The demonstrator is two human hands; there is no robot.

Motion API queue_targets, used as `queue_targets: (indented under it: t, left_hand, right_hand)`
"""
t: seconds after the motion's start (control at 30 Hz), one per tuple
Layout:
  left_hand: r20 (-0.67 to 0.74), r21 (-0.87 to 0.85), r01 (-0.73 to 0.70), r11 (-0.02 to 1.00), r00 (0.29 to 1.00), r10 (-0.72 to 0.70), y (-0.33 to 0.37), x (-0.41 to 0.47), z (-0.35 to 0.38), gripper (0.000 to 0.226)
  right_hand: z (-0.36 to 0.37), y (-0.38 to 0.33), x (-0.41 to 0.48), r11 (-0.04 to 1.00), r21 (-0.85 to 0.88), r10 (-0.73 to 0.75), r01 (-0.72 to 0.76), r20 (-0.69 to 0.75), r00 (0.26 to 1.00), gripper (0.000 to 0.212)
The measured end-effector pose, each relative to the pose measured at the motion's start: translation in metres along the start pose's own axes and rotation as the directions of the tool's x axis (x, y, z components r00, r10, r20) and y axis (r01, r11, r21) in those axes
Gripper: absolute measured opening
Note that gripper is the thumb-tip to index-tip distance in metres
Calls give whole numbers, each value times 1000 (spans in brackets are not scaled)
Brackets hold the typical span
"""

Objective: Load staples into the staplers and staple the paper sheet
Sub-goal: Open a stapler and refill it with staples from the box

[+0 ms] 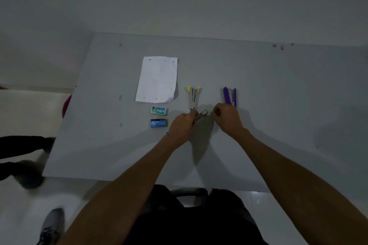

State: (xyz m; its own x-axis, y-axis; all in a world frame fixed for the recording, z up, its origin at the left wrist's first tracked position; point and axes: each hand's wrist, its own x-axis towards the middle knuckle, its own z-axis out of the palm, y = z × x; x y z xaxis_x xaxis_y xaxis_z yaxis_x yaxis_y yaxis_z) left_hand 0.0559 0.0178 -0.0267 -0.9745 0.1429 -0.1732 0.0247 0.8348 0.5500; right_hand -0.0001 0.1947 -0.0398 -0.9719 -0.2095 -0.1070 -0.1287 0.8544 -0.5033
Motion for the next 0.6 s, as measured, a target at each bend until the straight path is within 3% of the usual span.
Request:
queue_targets:
  t: [0.2,0.6]
  left_hand:
    - [-19,24,-150,988,988,150,6,1,-25,44]
    - [42,-6,-213,977,976,213,13,12,-53,48]
  right_hand:
    - [-20,-21,0,946,323,57,-17,-115,992,2]
    - [-38,-43,0,813,568,157,-124,-8,988,5]
